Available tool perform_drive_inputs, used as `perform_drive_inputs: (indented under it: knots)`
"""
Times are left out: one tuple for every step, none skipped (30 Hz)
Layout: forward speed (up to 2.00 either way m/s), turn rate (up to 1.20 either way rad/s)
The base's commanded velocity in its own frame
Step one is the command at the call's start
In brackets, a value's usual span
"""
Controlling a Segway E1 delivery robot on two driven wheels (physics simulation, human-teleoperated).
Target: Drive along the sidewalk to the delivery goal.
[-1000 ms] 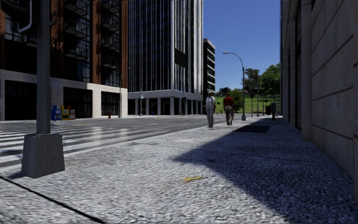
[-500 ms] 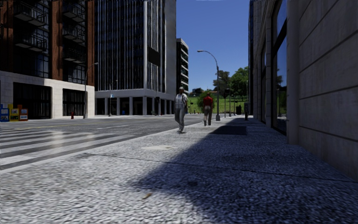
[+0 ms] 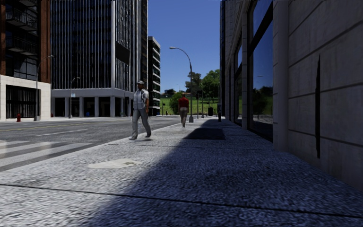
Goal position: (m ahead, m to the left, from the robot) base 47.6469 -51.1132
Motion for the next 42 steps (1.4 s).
perform_drive_inputs:
  knots:
    - [2.0, -0.48]
    - [2.0, -0.48]
    - [2.0, -0.48]
    - [2.0, -0.48]
    - [2.0, -0.48]
    - [2.0, -0.48]
    - [2.0, -0.48]
    - [2.0, -0.48]
    - [2.0, -0.48]
    - [2.0, -0.48]
    - [2.0, -0.48]
    - [2.0, -0.48]
    - [2.0, -0.48]
    - [2.0, -0.48]
    - [2.0, -0.32]
    - [2.0, -0.16]
    - [2.0, -0.08]
    - [2.0, -0.08]
    - [2.0, -0.01]
    - [2.0, 0.0]
    - [2.0, 0.0]
    - [2.0, 0.0]
    - [2.0, 0.0]
    - [2.0, 0.0]
    - [2.0, 0.0]
    - [2.0, 0.0]
    - [2.0, 0.0]
    - [2.0, 0.0]
    - [2.0, 0.0]
    - [2.0, 0.0]
    - [2.0, 0.0]
    - [2.0, 0.0]
    - [2.0, 0.0]
    - [2.0, 0.0]
    - [2.0, 0.0]
    - [2.0, 0.0]
    - [2.0, 0.0]
    - [2.0, 0.0]
    - [2.0, 0.0]
    - [2.0, 0.0]
    - [2.0, 0.0]
    - [2.0, 0.0]
